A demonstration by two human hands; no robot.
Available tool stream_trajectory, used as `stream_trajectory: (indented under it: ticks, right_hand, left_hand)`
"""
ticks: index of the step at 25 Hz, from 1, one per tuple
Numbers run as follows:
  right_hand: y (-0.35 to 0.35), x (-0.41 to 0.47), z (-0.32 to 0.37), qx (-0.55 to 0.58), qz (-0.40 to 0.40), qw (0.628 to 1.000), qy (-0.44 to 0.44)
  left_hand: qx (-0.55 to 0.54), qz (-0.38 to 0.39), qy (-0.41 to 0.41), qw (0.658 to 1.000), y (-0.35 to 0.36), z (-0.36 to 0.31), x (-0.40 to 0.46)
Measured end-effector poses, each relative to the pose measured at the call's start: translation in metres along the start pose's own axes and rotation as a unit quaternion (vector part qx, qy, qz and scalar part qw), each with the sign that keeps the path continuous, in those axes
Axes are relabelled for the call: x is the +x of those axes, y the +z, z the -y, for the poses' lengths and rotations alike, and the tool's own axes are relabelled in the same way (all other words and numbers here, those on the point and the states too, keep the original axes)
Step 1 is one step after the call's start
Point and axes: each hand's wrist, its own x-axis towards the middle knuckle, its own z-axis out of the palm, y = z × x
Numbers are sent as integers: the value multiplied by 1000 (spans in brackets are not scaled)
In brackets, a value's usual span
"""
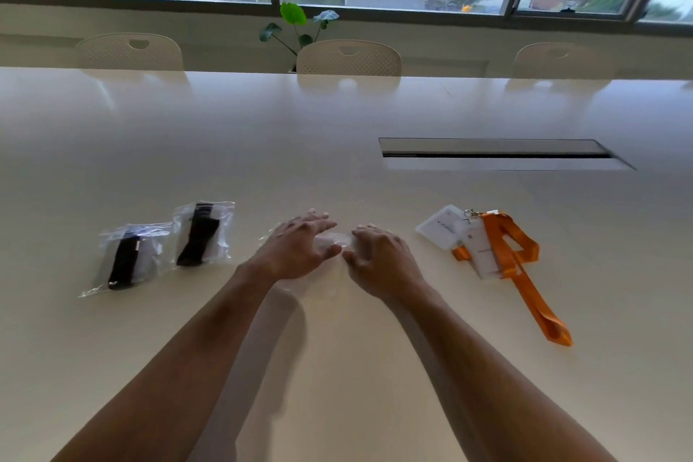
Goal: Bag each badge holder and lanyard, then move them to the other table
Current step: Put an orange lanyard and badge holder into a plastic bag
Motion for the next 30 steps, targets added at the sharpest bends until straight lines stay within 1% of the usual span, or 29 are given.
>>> stream_trajectory:
  ticks: [2,4,6,7,9,10,11,12,14,17,19,22,26,30]
  right_hand:
    - [-8,-4,-8,-16,31,999,-31]
    - [-17,-8,-16,6,24,999,-21]
    - [-30,-9,-27,30,-25,999,18]
    - [-38,-8,-34,28,-64,997,38]
    - [-58,-9,-53,-15,-151,985,80]
    - [-68,-10,-64,-47,-184,976,110]
    - [-77,-12,-74,-78,-201,966,144]
    - [-85,-14,-83,-106,-201,957,178]
    - [-95,-18,-98,-152,-163,946,237]
    - [-100,-20,-108,-166,-106,940,280]
    - [-101,-20,-109,-154,-91,942,284]
    - [-101,-21,-107,-122,-110,949,268]
    - [-103,-21,-96,-30,-141,963,230]
    - [-114,-15,-82,44,-158,964,209]
  left_hand:
    - [-4,36,-8,999,9,-7,7]
    - [-6,52,-21,998,17,-14,12]
    - [3,45,-29,999,24,-21,16]
    - [8,36,-34,999,27,-23,17]
    - [13,16,-41,999,30,-25,20]
    - [14,8,-43,999,31,-25,21]
    - [14,4,-44,999,32,-25,22]
    - [14,2,-45,999,33,-24,22]
    - [16,-2,-45,999,34,-23,23]
    - [19,-7,-44,999,37,-21,23]
    - [17,-8,-43,999,37,-20,23]
    - [17,-13,-43,999,37,-21,23]
    - [13,-16,-42,999,36,-21,22]
    - [8,-27,-46,999,36,-23,20]
